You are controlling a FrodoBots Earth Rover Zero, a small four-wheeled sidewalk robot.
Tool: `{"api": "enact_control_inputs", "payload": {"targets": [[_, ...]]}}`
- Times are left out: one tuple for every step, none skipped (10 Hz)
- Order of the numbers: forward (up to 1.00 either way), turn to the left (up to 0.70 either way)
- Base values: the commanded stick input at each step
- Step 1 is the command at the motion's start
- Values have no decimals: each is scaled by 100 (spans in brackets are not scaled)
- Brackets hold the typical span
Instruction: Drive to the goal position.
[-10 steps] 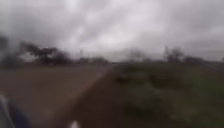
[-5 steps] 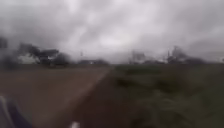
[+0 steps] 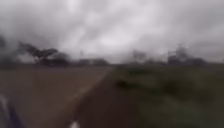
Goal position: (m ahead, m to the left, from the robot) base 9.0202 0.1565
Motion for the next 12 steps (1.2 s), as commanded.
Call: {"api": "enact_control_inputs", "payload": {"targets": [[70,0],[70,0],[70,0],[70,0],[70,0],[70,0],[70,0],[70,0],[70,0],[70,0],[70,0],[70,0]]}}
